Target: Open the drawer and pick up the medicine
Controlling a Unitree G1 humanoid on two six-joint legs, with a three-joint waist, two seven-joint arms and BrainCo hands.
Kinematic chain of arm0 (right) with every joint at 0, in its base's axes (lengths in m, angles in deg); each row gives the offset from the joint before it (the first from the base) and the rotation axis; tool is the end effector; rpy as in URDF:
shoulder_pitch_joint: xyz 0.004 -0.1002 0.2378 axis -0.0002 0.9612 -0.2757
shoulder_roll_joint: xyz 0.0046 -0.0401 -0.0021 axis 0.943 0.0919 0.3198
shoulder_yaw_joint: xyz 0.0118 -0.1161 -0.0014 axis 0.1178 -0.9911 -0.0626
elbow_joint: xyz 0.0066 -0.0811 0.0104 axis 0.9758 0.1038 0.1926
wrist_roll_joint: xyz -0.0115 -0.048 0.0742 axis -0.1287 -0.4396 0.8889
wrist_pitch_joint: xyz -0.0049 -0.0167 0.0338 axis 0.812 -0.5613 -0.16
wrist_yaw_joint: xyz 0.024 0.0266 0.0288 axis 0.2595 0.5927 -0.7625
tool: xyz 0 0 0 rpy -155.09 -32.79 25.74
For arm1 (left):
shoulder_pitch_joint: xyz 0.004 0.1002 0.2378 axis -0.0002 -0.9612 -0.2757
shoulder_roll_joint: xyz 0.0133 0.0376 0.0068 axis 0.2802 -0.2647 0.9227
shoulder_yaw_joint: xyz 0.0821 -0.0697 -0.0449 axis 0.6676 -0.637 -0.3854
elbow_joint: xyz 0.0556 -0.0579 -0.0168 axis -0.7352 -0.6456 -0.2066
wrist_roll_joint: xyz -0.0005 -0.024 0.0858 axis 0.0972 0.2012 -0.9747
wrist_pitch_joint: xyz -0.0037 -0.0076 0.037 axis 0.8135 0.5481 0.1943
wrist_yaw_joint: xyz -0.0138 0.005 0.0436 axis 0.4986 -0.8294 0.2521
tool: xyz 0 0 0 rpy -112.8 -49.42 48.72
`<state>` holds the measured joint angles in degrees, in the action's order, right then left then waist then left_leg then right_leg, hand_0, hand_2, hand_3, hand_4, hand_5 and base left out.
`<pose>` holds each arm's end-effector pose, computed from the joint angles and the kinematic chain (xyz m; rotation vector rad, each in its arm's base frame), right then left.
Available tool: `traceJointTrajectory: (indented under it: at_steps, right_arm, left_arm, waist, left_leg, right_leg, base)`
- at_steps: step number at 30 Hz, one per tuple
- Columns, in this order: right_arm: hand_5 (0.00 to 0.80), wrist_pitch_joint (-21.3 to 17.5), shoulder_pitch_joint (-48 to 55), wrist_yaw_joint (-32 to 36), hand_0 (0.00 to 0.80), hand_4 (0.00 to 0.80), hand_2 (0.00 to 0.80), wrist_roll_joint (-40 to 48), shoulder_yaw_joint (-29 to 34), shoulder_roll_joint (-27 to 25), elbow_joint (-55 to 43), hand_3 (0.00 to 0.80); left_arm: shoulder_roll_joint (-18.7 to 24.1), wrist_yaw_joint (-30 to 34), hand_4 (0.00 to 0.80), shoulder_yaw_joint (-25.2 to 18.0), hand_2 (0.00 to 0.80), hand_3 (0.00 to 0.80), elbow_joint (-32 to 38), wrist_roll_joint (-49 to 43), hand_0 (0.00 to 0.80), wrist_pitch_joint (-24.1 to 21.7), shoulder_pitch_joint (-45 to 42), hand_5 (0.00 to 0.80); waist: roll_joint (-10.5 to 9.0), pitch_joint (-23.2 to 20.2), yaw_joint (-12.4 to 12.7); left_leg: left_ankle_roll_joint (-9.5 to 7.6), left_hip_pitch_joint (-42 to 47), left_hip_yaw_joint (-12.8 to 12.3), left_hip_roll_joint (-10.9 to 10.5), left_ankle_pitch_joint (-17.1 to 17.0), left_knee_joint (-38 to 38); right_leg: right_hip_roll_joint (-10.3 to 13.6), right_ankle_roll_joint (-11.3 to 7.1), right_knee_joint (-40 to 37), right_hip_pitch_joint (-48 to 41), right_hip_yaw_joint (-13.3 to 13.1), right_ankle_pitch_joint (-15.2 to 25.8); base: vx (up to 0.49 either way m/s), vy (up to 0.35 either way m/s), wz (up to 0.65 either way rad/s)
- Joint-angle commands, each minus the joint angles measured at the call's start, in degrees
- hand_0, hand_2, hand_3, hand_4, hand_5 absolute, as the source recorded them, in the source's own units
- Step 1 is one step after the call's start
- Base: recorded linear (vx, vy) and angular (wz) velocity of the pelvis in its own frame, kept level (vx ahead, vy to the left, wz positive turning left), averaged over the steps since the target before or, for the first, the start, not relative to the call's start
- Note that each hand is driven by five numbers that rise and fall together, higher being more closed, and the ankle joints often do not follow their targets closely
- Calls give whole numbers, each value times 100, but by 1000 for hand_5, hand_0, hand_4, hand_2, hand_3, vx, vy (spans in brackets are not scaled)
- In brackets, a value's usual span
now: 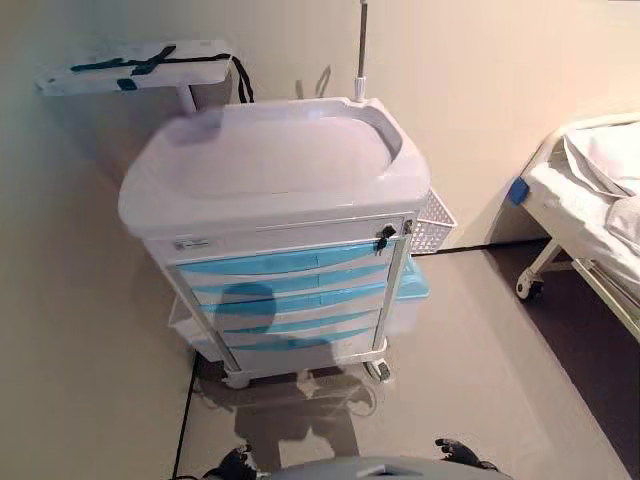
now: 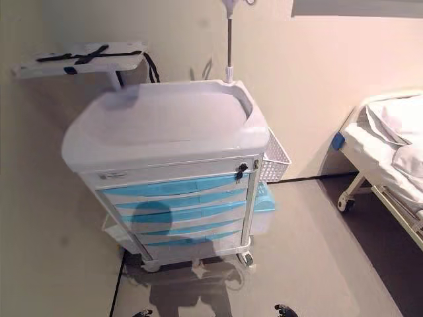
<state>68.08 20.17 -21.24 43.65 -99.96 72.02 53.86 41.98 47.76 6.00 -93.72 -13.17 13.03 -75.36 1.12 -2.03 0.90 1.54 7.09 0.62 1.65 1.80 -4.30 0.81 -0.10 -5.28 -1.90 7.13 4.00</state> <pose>0.0534 -0.2156 -0.1223 -0.4272 1.1934 0.1197 0.0463 0.2065 -0.1249 0.4760 1.2079 -0.2145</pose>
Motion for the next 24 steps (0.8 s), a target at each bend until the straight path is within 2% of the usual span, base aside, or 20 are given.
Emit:
traceJointTrajectory:
  at_steps: [1,24]
  right_arm:
    - [0,-200,-301,-33,0,0,0,-89,-41,132,249,0]
    - [0,-204,-292,-55,0,0,0,-104,-20,125,248,0]
  left_arm:
    - [-242,36,0,118,0,0,-428,-117,0,-136,190,0]
    - [-248,35,0,69,0,0,-459,-54,0,-124,184,0]
  waist:
    - [-368,11,88]
    - [-360,38,84]
  left_leg:
    - [-182,-378,2,-427,-183,-70]
    - [-183,-379,11,-427,-184,-70]
  right_leg:
    - [107,-413,45,-217,-2,-132]
    - [106,-409,39,-222,2,-138]
  base:
    - [0,0,0]
    - [0,0,0]
